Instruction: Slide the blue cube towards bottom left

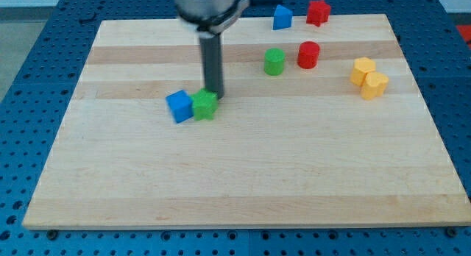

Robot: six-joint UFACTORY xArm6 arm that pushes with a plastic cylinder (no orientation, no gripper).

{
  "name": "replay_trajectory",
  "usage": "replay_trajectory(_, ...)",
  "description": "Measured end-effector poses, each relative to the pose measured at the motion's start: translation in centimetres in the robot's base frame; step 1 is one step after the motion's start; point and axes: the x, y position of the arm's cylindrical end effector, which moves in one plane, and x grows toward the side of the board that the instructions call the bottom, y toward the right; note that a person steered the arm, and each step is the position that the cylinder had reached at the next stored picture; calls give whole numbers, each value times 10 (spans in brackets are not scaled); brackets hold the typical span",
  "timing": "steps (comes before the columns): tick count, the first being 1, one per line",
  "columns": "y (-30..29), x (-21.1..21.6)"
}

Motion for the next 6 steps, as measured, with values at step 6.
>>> replay_trajectory(6, -94, 46)
